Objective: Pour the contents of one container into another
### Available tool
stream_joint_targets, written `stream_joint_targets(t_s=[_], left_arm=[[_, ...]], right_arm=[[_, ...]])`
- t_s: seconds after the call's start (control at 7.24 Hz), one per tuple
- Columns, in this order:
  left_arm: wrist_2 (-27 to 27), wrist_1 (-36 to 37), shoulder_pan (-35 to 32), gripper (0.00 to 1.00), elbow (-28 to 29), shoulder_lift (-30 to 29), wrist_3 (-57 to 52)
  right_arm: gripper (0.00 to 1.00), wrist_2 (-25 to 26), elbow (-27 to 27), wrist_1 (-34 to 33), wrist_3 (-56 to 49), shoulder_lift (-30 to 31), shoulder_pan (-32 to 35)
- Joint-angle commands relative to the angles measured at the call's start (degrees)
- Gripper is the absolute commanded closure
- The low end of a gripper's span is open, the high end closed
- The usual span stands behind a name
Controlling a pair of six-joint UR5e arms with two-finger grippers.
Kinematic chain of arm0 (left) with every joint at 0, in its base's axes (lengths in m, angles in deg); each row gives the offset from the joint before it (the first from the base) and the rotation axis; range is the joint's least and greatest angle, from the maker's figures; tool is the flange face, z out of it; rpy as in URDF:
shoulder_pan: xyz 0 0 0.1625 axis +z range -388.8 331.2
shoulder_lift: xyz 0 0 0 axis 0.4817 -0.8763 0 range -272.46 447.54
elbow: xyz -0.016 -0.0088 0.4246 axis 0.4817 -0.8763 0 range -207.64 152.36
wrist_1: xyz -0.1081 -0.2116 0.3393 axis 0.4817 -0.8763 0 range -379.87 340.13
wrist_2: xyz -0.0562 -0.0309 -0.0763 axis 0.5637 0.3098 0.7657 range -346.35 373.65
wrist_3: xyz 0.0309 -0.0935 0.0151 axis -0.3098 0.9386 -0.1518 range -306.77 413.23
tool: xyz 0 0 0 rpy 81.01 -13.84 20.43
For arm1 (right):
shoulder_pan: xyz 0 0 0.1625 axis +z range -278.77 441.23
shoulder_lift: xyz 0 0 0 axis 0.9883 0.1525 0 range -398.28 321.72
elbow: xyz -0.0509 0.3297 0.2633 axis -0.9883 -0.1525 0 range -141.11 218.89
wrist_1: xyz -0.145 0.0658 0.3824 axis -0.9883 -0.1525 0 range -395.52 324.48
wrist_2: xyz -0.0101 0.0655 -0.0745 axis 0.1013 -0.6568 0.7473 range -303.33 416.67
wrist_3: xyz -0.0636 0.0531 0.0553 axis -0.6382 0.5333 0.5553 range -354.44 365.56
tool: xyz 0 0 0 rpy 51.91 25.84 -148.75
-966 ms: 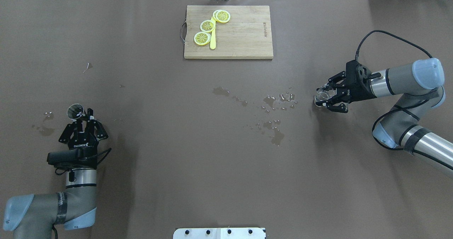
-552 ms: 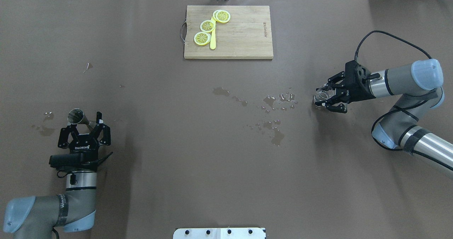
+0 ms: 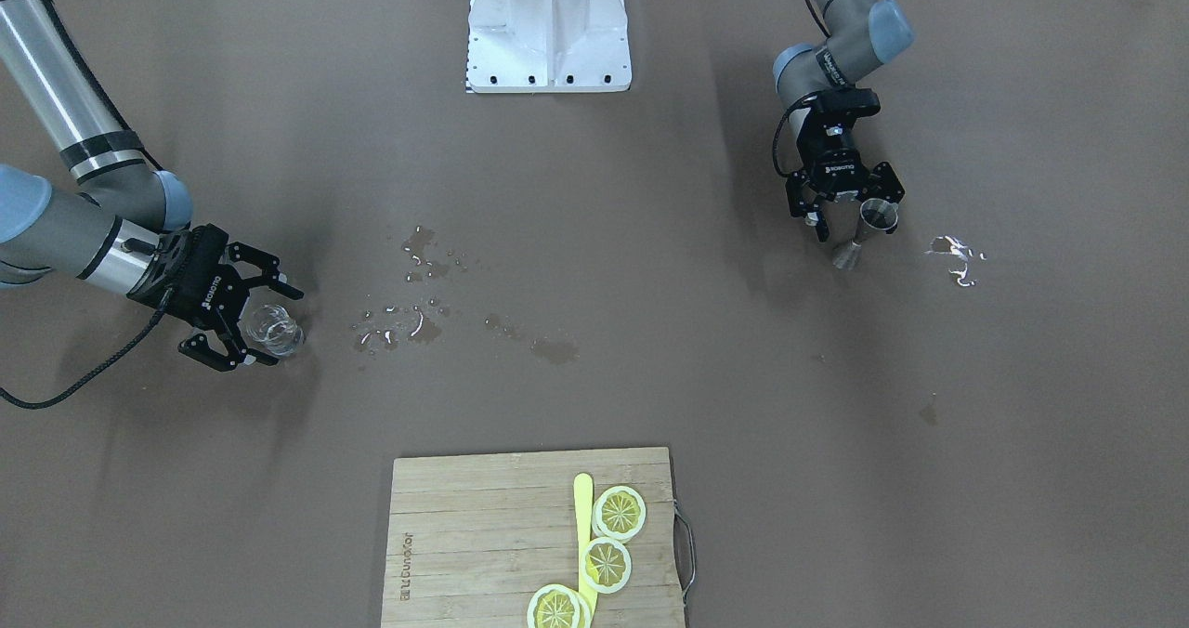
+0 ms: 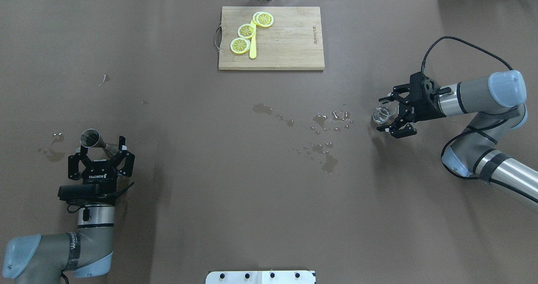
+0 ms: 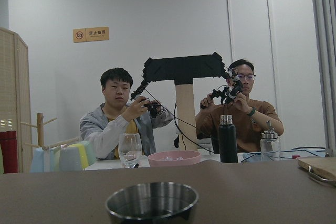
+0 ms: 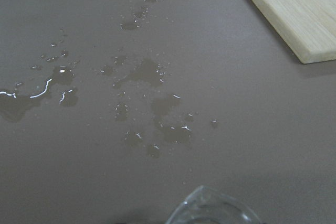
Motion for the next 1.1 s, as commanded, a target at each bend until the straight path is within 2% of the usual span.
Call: stream_joint_targets(t_s=[0.0, 0.14, 0.41, 0.69, 0.97], left_arm=[[-0.04, 0.0, 0.22, 0.01, -2.08, 1.39, -0.09], [-0.12, 0.09, 0.66, 0.01, -5.75, 4.28, -0.17], [-2.22, 0.01, 0.93, 0.01, -7.88, 7.01, -0.09], [-2.23, 0.09, 1.89, 0.01, -14.63, 11.84, -0.87], [-0.31, 1.67, 3.29, 0.01, -23.51, 14.58, -8.03]], right_arm=[[0.0, -0.07, 0.11, 0.0, 0.0, 0.0, 0.02], [0.0, -0.07, 0.37, 0.0, 0.0, 0.0, 0.02], [0.0, -0.51, 1.86, -0.08, 0.09, -0.08, 0.46], [0.0, -1.38, 4.14, -0.61, 0.26, 0.26, 2.38], [0.0, -6.54, 5.81, -2.79, 0.26, -0.08, 6.59]])
